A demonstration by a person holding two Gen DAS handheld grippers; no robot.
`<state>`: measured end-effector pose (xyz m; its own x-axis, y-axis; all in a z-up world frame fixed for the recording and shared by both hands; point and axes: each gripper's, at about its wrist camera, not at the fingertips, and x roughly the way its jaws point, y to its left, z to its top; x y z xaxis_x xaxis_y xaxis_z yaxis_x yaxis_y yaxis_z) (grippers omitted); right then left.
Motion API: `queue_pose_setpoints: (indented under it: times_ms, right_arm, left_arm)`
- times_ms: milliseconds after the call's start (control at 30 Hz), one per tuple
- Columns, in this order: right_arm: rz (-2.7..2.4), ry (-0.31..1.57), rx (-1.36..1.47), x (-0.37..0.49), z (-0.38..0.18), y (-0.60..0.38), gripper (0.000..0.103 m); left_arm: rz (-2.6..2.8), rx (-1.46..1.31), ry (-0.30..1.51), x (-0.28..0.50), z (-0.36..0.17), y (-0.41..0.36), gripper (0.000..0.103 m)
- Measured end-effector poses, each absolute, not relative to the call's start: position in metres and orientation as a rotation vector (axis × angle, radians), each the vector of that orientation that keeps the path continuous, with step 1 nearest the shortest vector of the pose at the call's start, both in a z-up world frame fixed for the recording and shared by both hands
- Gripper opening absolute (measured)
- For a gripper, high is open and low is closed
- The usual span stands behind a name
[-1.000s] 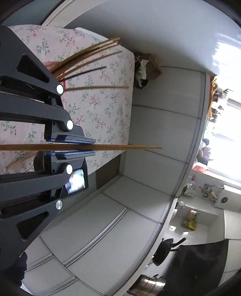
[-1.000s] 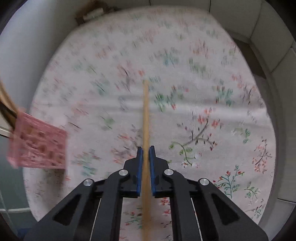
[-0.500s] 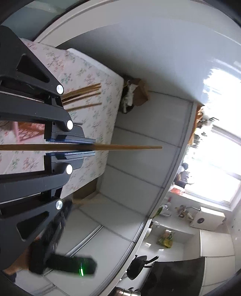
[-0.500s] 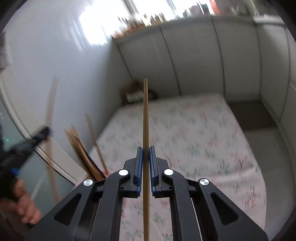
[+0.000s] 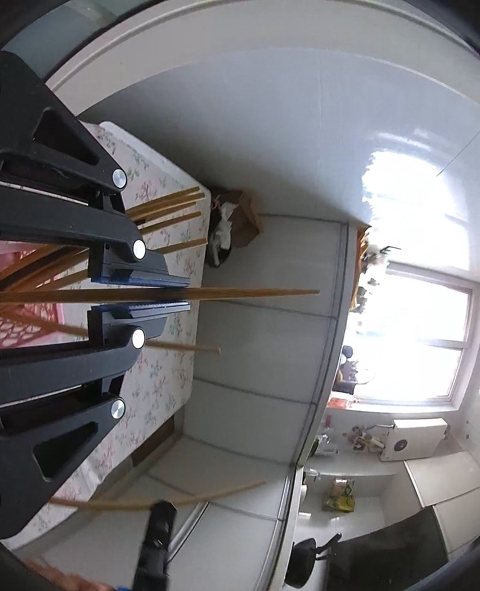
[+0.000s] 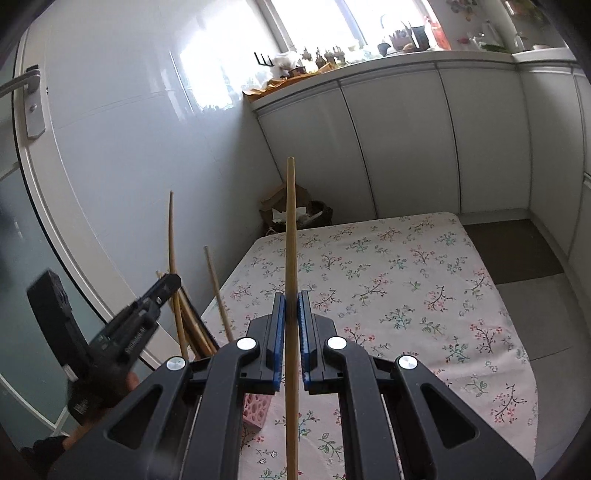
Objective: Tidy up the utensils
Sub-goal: 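Carry the chopstick with the right tool and release it into the pink cup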
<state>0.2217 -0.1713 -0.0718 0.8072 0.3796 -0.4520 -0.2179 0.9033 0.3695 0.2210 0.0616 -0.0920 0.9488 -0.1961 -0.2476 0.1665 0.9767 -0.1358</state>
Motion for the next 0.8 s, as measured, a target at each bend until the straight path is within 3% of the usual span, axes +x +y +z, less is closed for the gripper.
queue_pose_setpoints:
  times_ms: [400, 600, 633, 667, 700, 800]
  right_arm:
    - [0.331, 0.536, 0.316, 0.217, -0.069, -0.176, 0.007]
    - [0.335, 0.530, 0.322, 0.216, -0.068, -0.178, 0.007]
    - [0.335, 0.531, 0.319, 0.216, -0.068, -0.178, 0.007]
    - [0.335, 0.531, 0.318, 0.216, -0.070, -0.178, 0.007]
    - [0.334, 0.534, 0.319, 0.216, -0.071, -0.178, 0.007]
    - [0.336, 0.531, 0.315, 0.216, -0.071, -0.177, 0.007]
  left_arm:
    - [-0.121, -0.109, 0.216, 0.212, -0.091, 0.071, 0.006]
    - [-0.137, -0.120, 0.387, 0.221, -0.107, 0.072, 0.007]
    - [-0.129, -0.121, 0.413, 0.221, -0.109, 0.072, 0.011]
    - [-0.121, -0.114, 0.457, 0.222, -0.109, 0.073, 0.025]
    - [-0.120, -0.116, 0.479, 0.222, -0.108, 0.075, 0.030]
    - [-0.105, -0.186, 0.500, 0.215, -0.090, 0.090, 0.032]
